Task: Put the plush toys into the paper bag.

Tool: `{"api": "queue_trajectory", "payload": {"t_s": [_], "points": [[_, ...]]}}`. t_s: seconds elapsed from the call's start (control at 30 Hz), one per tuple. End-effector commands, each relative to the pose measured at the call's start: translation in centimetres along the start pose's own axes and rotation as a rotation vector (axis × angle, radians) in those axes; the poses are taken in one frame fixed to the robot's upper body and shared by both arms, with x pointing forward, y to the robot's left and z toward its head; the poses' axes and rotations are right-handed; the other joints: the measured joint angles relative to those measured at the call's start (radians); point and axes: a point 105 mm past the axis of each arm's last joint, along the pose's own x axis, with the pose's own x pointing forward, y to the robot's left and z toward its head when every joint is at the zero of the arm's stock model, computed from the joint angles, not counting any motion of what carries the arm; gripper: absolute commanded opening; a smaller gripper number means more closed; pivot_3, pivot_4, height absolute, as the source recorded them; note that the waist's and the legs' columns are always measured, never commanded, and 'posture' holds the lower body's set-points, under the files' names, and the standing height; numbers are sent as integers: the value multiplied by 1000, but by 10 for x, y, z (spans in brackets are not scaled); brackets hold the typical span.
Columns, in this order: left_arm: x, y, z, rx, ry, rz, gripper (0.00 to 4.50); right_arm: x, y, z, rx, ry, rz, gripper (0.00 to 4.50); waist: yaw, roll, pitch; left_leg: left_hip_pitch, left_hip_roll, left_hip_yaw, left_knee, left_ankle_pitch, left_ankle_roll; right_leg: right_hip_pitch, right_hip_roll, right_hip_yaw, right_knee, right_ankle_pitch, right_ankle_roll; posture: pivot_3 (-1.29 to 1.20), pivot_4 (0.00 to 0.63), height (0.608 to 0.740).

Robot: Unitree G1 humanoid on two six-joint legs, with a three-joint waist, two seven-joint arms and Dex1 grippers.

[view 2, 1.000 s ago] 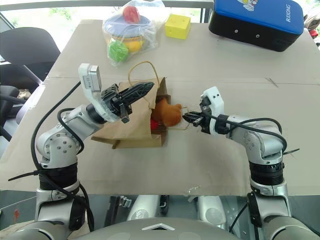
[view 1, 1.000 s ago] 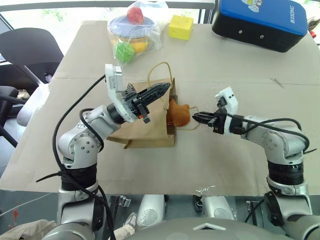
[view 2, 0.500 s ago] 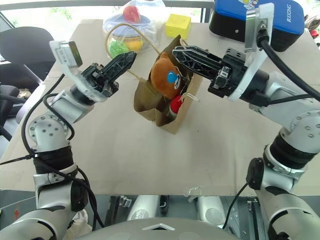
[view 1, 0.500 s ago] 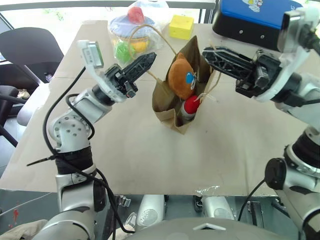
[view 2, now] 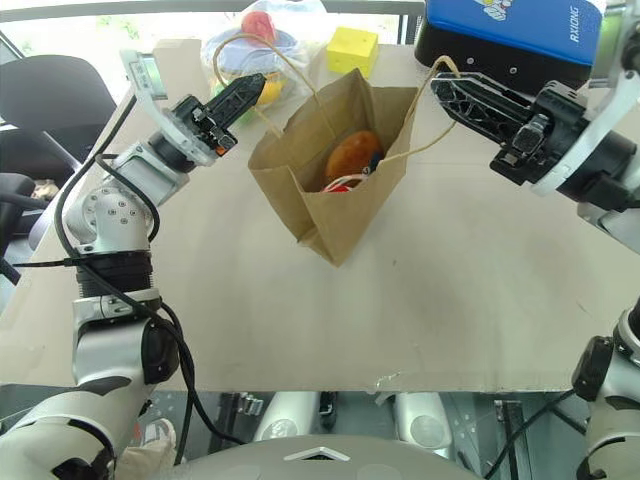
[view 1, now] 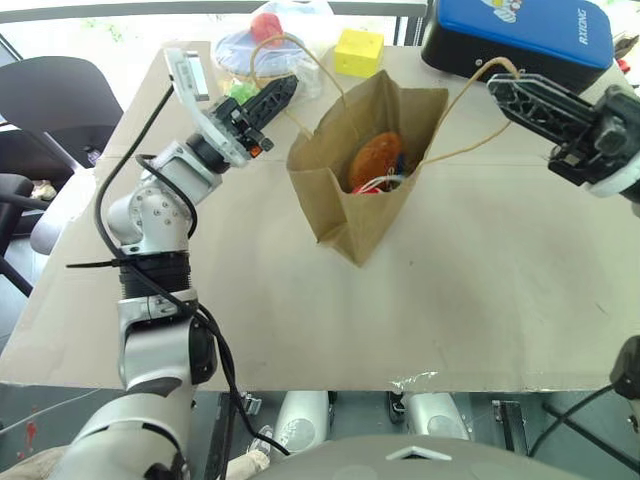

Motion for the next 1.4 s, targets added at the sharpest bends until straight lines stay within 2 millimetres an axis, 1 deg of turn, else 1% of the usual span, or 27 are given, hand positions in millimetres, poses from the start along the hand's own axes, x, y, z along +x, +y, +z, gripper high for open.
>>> {"api": "queue_trajectory", "payload": {"t_s": [0.03,0.07,0.1,0.17,0.2,0.27,0.37,0.5,0.53,0.57,0.63,0.7,0.73,0.77,0.8,0.83,0.97,1.03,1.07,1.1,1.13,1.17,1.2,1.23,1.3,1.33,1.4], "points": [[10,-6,5,-5,15,-39,0,5,5,-18,-47,88,-15,131,1,0,0,0,0,0,0,0,0,0,0,0,0,0,0,0,150,740],[10,-10,-3,35,61,-75,0,6,7,-23,-11,73,-3,131,2,0,0,0,0,0,0,0,0,0,0,0,0,0,0,0,150,740],[13,-15,-7,66,93,-113,0,7,11,-15,27,4,19,131,1,-1,-1,0,0,0,0,0,0,0,0,0,0,0,0,0,150,740],[20,-18,-5,121,114,-153,0,7,17,4,65,-109,52,131,2,0,0,0,0,0,0,0,0,0,0,0,0,0,0,0,150,740],[25,-18,-1,146,118,-169,0,7,19,6,51,-111,51,131,4,0,1,-1,0,0,0,0,0,0,-1,1,0,0,0,0,150,740],[29,-16,0,185,140,-193,0,7,20,-2,12,-58,30,131,9,0,1,-1,-1,-1,0,0,0,0,0,-1,0,0,0,0,150,740],[39,-8,-21,328,275,-285,0,8,25,-28,27,43,33,131,14,-1,0,-1,-1,-1,0,0,0,0,0,-1,-1,0,0,0,150,740],[45,0,-32,414,341,-328,0,9,22,-38,-50,105,4,131,10,0,1,-1,-1,1,0,0,1,0,1,0,-1,0,0,0,150,740],[46,-3,-31,391,339,-354,551,7,22,-42,-55,122,1,492,6,0,1,-1,-1,1,0,0,1,0,1,1,-1,0,0,0,150,740],[46,-6,-30,382,340,-391,695,4,23,-46,-57,141,5,625,4,-1,1,-1,-1,0,0,-1,1,0,1,1,-1,0,0,0,150,740],[44,-8,-30,388,350,-433,1300,-2,22,-55,-92,188,-18,1268,4,-1,1,-2,0,-1,0,-1,2,0,1,0,-2,-1,0,0,150,740],[38,-5,-26,376,356,-432,2429,-14,23,-58,-158,245,-43,2321,6,-1,1,-5,0,-1,0,-1,2,-2,1,-1,-2,-1,1,0,150,740],[33,-3,-22,362,354,-428,2806,-20,26,-56,-171,257,-40,2321,6,-1,1,-8,0,-1,1,-1,2,-5,1,0,-2,-1,1,0,150,740],[27,-2,-16,345,343,-420,3409,-27,28,-52,-178,263,-34,2321,6,-1,1,-9,0,-2,2,-1,2,-6,1,-1,-1,-1,1,0,150,740],[22,-1,-11,327,338,-414,3767,-33,30,-48,-182,263,-30,2321,4,-1,1,-11,0,-2,4,-2,3,-7,1,-1,-1,-1,1,0,150,740],[14,-1,-8,309,342,-423,4408,-38,32,-43,-178,254,-28,2321,1,-1,1,-13,0,-3,6,-2,4,-8,1,-2,-1,-1,1,0,150,740],[-11,-4,1,231,333,-408,4463,-49,40,-16,-135,128,-1,2321,-1,-1,1,-12,1,-2,7,-3,5,-8,1,-2,0,-1,1,0,150,740],[-29,-13,-2,171,341,-414,4463,-51,43,-7,-116,82,5,2321,1,-1,1,-12,1,-3,8,-3,5,-8,1,-2,1,-1,1,0,150,740],[-36,-18,-5,146,348,-423,4463,-52,43,-4,-109,70,6,2321,2,-1,1,-12,1,-3,9,-3,5,-7,0,-2,1,-1,1,0,150,740],[-43,-23,-10,135,361,-425,4463,-55,40,-7,-110,95,-12,2321,2,-1,1,-12,1,-3,9,-3,4,-7,0,-2,1,-1,1,0,150,740],[-51,-29,-15,117,371,-426,4463,-58,36,-16,-120,160,-41,2321,3,-1,1,-12,1,-3,9,-3,4,-7,-2,-1,1,-1,1,0,150,740],[-56,-35,-19,99,374,-420,4500,-65,30,-31,-148,263,-77,1932,5,-1,1,-12,1,-3,9,-3,4,-7,-2,-1,1,-1,1,0,150,740],[-60,-41,-24,87,372,-409,4500,-72,25,-46,-156,367,-105,1816,8,-1,1,-13,1,-4,9,-3,4,-6,-4,-1,1,-1,1,0,150,740],[-63,-47,-28,78,371,-403,4500,-78,26,-59,-146,446,-94,1523,12,-1,1,-13,1,-5,9,-3,4,-6,-5,-1,0,-1,2,0,150,740],[-66,-59,-36,72,370,-394,4500,-83,25,-82,-144,545,-79,575,20,-2,0,-14,0,-5,10,-3,4,-6,-6,-1,0,-1,2,0,150,740],[-69,-65,-43,67,383,-394,4500,-82,25,-95,-151,573,-58,51,23,-2,0,-13,0,-5,11,-3,4,-5,-6,-1,0,-1,2,0,150,740],[-72,-72,-54,76,406,-394,4500,-74,28,-112,-154,569,-1,10,22,-2,0,-11,0,-4,11,-3,4,-4,-4,-1,1,-1,2,0,150,740]]}}
